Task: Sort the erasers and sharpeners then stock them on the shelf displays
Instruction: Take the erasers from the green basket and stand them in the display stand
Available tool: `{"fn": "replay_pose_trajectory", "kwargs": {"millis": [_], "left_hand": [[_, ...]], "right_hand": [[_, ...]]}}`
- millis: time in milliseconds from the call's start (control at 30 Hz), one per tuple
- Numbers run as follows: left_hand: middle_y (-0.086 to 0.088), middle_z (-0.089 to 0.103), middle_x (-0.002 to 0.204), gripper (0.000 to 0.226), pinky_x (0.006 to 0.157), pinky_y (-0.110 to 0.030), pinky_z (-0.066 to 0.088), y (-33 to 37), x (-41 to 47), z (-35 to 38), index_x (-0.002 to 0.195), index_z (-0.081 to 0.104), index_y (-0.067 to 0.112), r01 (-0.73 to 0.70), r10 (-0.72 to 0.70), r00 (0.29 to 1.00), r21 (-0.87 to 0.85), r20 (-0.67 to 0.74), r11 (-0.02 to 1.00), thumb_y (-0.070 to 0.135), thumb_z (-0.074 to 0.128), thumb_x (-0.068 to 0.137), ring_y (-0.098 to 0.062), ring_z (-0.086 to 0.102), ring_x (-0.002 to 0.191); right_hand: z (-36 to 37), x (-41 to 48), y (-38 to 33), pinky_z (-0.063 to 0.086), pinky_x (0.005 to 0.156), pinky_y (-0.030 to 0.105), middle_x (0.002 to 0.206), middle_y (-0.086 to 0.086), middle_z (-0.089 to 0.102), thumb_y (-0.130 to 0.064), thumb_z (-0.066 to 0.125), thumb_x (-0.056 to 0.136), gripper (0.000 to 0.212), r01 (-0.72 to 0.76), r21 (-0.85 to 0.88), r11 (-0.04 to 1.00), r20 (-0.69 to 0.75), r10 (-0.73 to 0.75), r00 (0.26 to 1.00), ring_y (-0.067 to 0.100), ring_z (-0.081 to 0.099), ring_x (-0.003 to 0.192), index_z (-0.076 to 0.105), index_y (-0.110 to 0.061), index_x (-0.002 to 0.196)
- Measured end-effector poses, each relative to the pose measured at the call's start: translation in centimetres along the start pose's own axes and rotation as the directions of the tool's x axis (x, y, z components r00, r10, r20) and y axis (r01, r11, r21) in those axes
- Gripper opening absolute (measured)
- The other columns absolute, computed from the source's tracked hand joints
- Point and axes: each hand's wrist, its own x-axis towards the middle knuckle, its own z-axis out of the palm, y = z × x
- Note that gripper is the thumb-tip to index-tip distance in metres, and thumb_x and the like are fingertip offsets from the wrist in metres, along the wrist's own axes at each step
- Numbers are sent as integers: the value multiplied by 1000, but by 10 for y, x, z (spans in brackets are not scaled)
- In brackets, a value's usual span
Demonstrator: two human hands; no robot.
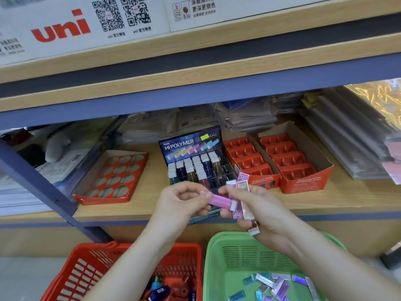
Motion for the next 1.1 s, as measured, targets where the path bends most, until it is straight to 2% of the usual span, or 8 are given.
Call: {"fn": "replay_pose_trajectory", "kwargs": {"millis": [133, 333, 567, 667, 733, 867, 1000, 1100], "left_hand": [[-17, 71, 75, 16, 63, -24, 55, -1, -4, 2, 90, 70, 6, -45, 45, 998, 5, -32, 999, 7, 76, 76, -19, 68, 67], [3, 72, 83, 64, 72, -25, 56, -1, -6, 12, 122, 57, 43, -160, 120, 983, 336, 136, 928, 0, 74, 77, -15, 66, 71], [-6, 70, 90, 26, 71, -24, 58, 19, 19, -7, 110, 66, 17, -239, 276, 958, 312, -78, 919, 1, 53, 95, -13, 70, 76], [-2, 70, 92, 22, 78, -38, 58, 18, 35, -13, 100, 71, 26, -238, 324, 939, 466, -113, 852, 8, 63, 90, -14, 68, 76], [8, 69, 85, 20, 76, -31, 56, 16, 39, -10, 93, 71, 31, -220, 346, 930, 564, -126, 796, 13, 72, 84, -10, 63, 75], [20, 63, 76, 17, 63, -3, 43, 15, 43, -4, 99, 75, 23, -236, 412, 904, 667, -117, 706, 16, 73, 83, 5, 57, 74], [17, 63, 78, 16, 63, -3, 43, 10, 47, -3, 97, 75, 20, -283, 452, 889, 691, -70, 665, 14, 74, 82, 2, 58, 73], [13, 61, 81, 18, 71, -19, 51, -3, 52, -4, 94, 76, 16, -375, 543, 840, 748, 24, 547, 12, 79, 77, -2, 55, 69]], "right_hand": [[-2, -2, -10, 40, 32, 16, 95, 19, 74, -13, 57, 95, 20, -16, 229, 973, -48, 28, 998, 22, 74, 75, 65, -1, 109], [1, -5, -10, 39, 34, 14, 101, 15, 74, -10, 54, 96, 21, 7, 122, 993, 20, -9, 1000, 21, 75, 84, 64, -2, 112], [-14, -3, -18, 37, 32, 18, 86, 13, 66, -10, 52, 95, 22, 36, 139, 990, -166, -13, 986, 21, 70, 68, 73, -3, 99], [-17, -2, -20, 42, 35, 19, 84, 13, 66, -8, 54, 95, 20, 40, 151, 988, -174, -13, 985, 24, 72, 71, 70, 1, 104], [-18, -1, -20, 45, 43, 21, 79, 12, 70, -9, 56, 96, 18, 45, 146, 988, -169, -20, 985, 25, 73, 71, 65, 1, 108], [-21, -1, -20, 32, 33, 15, 76, 8, 70, -15, 58, 96, 11, 78, 60, 995, -171, -67, 983, 17, 66, 56, 61, -8, 103], [-23, 2, -17, 25, 31, 15, 72, 5, 67, -22, 60, 94, 14, 82, -15, 996, -147, -84, 986, 8, 45, 43, 60, -8, 97], [-22, 3, -16, 23, 32, 15, 72, 7, 65, -19, 58, 96, 13, 72, -6, 997, -125, -72, 990, 7, 38, 40, 59, -7, 95]]}}
